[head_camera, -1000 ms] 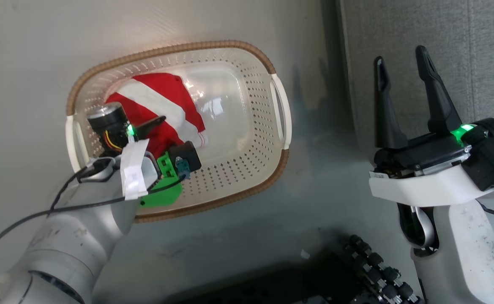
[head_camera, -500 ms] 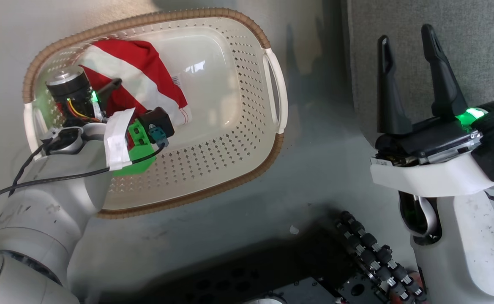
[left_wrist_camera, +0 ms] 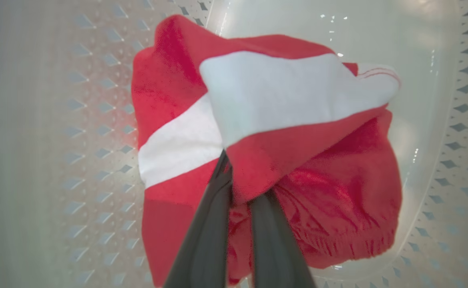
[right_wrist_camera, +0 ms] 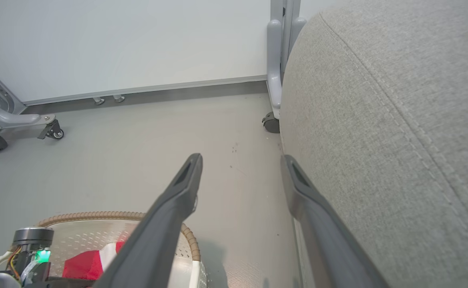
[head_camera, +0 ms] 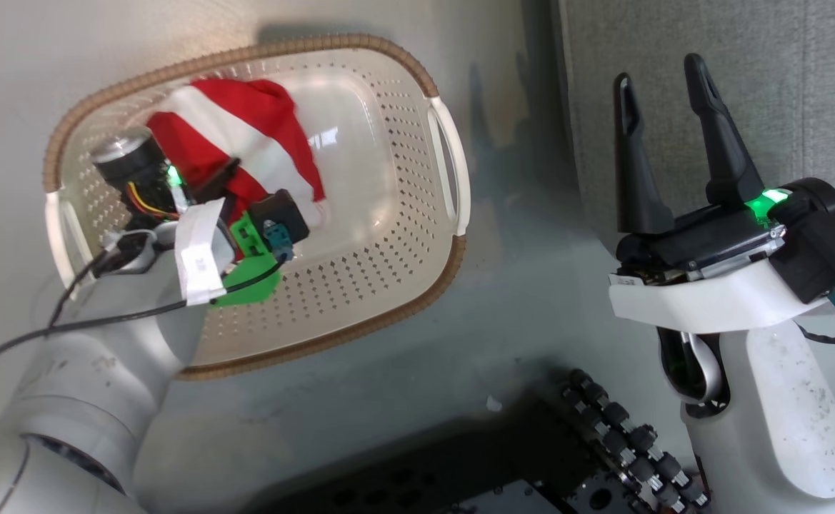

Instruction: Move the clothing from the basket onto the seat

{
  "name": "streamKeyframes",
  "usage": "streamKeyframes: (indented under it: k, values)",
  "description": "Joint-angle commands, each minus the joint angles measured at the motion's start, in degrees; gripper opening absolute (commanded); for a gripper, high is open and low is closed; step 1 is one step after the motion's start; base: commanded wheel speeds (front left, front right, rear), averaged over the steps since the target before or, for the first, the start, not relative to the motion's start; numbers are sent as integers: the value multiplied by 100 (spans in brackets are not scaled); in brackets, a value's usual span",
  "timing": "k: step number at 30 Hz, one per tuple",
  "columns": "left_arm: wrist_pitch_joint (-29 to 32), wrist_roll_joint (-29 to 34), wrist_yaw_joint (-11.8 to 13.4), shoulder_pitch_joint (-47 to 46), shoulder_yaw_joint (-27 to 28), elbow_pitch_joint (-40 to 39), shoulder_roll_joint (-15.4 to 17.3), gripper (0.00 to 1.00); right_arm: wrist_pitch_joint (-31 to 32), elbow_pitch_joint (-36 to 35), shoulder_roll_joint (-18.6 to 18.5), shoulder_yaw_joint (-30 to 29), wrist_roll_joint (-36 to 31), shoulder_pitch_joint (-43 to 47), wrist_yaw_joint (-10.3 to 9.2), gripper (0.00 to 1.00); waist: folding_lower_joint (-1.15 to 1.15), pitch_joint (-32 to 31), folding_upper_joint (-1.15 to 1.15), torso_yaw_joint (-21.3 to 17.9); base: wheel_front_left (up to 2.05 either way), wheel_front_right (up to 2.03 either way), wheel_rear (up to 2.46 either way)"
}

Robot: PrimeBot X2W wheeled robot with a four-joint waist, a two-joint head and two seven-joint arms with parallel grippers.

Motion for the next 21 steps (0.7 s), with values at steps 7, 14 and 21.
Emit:
streamKeyframes:
  k: [7, 14, 21]
  values:
    - [-335, -504, 143, 529, 234, -46, -382, 0, -17, 207, -8, 18, -240, 240, -6, 100, 0, -1225, 0, 342, 0, 0, 0]
    - [-462, -1097, 349, 1372, 556, -348, -565, 0, -17, 488, -48, 96, -291, 660, -6, 100, 0, -2493, 0, 491, 0, 0, 0]
    - [-466, -1629, 618, 2413, 839, -1254, -528, 0, -17, 744, -109, 280, -291, 1207, -6, 100, 0, -3773, 0, 513, 0, 0, 0]
